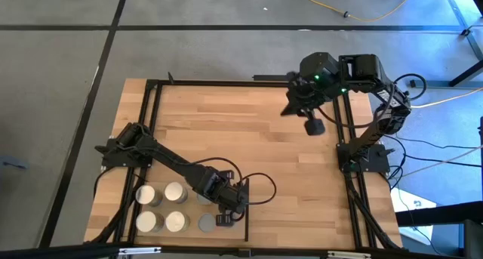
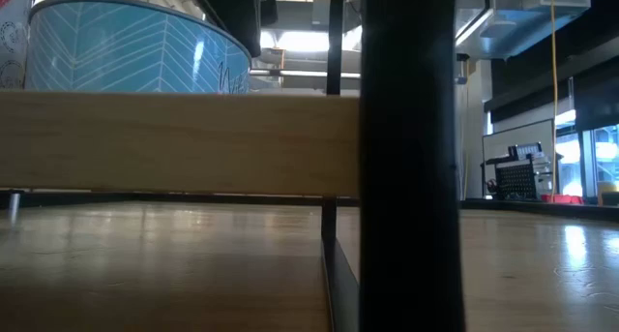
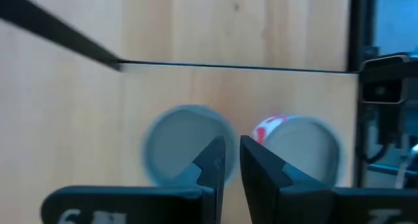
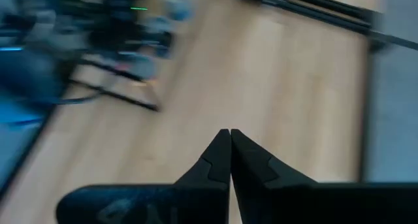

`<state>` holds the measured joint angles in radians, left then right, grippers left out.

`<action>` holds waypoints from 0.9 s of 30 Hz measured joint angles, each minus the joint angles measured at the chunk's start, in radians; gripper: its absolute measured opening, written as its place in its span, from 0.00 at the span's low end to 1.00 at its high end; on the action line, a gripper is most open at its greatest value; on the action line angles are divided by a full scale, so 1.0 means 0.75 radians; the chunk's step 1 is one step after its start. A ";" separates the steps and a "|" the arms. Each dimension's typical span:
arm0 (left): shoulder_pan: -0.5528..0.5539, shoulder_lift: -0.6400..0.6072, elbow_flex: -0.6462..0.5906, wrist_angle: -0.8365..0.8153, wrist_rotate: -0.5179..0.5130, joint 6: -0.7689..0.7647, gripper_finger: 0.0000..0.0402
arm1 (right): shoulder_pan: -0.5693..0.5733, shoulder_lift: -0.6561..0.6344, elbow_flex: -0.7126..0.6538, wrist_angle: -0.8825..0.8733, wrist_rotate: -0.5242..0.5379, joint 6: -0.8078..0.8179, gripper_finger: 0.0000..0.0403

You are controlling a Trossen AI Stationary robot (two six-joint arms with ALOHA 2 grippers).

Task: Pick and place cans onto a shelf
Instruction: Return to Home Position

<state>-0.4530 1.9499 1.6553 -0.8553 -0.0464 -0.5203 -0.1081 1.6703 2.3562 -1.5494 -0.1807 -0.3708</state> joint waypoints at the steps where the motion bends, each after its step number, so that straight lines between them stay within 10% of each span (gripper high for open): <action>1: 0.000 0.000 0.019 -0.030 -0.023 0.006 0.10 | 0.000 0.000 0.000 -0.011 -0.069 -0.013 0.03; 7: -0.002 0.000 0.213 -0.257 -0.192 0.010 0.10 | 0.003 0.000 0.000 -0.028 -0.354 -0.044 0.03; 18: -0.017 -0.099 0.710 -0.709 -0.525 0.059 0.10 | 0.064 -0.175 -0.001 -0.030 -0.259 -0.033 0.03; 27: -0.084 -0.317 0.786 -0.893 -0.813 0.069 0.08 | 0.201 -0.381 0.000 -0.030 -0.058 0.176 0.02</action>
<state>-0.5164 1.7119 2.2452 -1.5251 -0.6559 -0.4685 0.0427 1.3844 2.3559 -1.5719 -0.2245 -0.2389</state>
